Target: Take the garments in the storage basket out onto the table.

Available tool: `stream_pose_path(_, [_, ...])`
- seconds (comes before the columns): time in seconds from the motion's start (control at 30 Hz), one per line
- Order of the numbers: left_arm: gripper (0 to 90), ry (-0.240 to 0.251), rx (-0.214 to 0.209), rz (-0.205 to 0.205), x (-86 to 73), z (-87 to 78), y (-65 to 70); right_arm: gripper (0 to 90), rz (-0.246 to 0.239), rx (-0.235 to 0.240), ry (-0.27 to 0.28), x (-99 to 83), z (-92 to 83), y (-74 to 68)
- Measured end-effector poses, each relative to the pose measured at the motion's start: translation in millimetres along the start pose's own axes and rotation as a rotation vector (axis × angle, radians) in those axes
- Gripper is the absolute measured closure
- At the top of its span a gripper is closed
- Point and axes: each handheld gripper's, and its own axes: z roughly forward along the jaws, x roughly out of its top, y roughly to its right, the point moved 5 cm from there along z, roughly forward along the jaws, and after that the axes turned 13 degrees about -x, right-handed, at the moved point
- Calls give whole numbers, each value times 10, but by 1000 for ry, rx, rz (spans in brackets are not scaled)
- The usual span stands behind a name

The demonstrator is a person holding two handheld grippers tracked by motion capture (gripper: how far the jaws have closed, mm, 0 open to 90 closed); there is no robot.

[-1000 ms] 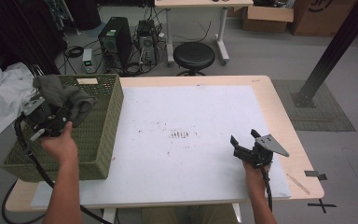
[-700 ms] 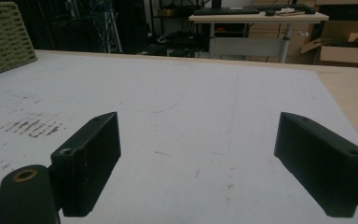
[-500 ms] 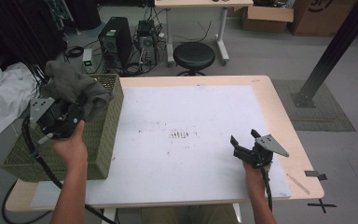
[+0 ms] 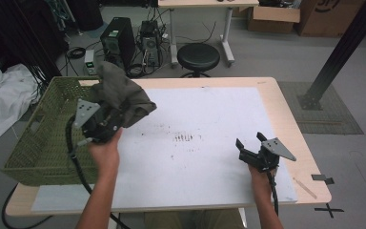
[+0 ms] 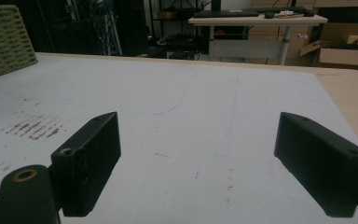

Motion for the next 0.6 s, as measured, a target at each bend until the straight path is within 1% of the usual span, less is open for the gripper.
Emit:
stream_pose_path(0.1, [663,-19,-43,26,-96,157,154,144,20,5,6,1,-8,16])
stream_pose_path(0.23, [662,-39,-103,61,-233,361,380,144,21,8,6,2,-7,20])
stream_pose_path(0.3, [661,-56,-128,66,-301,449,466,144,22,10,5,1,-6,20])
stream_pose_path(0.4, [661,-93,-162,66,-451,612,604,144,25,11,4,2,-7,23])
stream_pose_path(0.43, [660,-111,-169,67,-522,681,657,144,23,12,5,1,-7,24])
stream_pose_path(0.53, [659,-144,-185,60,-683,821,761,144,20,11,5,1,-6,20])
stream_pose_path(0.6, [658,-177,-193,67,-800,912,833,144,24,13,4,2,-4,20])
